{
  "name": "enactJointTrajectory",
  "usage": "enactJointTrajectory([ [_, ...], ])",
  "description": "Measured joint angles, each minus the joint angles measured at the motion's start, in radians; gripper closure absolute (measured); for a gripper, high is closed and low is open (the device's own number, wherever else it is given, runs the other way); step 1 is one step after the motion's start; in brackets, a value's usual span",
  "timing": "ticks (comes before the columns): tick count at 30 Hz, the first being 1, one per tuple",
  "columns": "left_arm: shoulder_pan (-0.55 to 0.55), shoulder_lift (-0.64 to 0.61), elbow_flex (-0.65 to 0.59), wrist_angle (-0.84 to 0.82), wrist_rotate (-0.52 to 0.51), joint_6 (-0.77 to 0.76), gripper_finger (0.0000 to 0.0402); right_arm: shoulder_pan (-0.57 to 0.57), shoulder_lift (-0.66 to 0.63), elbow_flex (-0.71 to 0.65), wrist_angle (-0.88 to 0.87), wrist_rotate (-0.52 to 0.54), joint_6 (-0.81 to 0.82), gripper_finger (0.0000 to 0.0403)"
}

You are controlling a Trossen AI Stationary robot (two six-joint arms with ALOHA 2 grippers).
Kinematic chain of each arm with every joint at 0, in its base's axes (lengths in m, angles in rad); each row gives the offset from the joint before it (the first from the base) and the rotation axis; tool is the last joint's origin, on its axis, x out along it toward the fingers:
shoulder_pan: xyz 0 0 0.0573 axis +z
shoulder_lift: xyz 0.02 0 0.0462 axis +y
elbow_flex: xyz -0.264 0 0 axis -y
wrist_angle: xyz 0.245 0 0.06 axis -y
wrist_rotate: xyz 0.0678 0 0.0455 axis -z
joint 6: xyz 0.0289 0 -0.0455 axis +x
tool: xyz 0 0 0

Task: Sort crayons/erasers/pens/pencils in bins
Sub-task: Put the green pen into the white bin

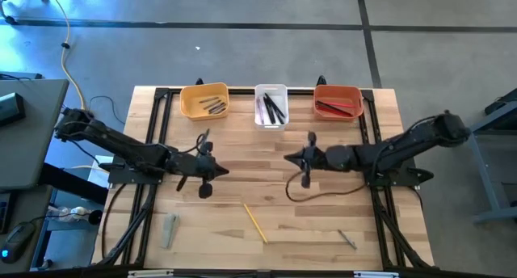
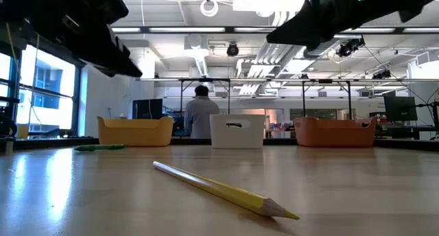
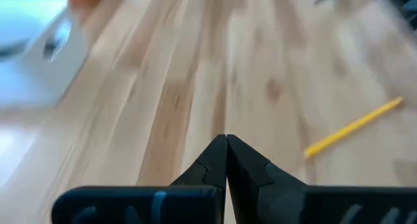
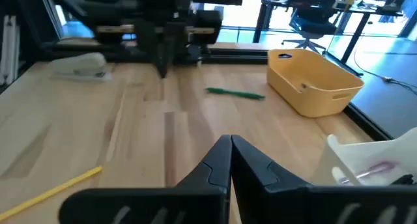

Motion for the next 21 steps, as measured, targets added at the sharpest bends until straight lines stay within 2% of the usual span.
enactJointTrajectory([
  [6, -0.011, 0.0, 0.149, -0.52, -0.046, -0.278, 0.04, 0.096, 0.003, 0.0, -0.009, 0.086, 0.0, 0.0403],
  [10, 0.022, 0.0, 0.165, -0.735, -0.029, -0.465, 0.0384, 0.126, 0.003, 0.0, -0.009, 0.094, 0.0, 0.0403],
  [13, 0.076, 0.0, 0.148, -0.779, -0.013, -0.521, 0.0356, 0.135, 0.003, 0.0, -0.009, 0.094, 0.0, 0.0403],
  [21, 0.313, 0.0, 0.105, -0.758, 0.04, -0.49, 0.0259, 0.134, 0.004, 0.0, -0.009, 0.094, 0.003, 0.0403],
])
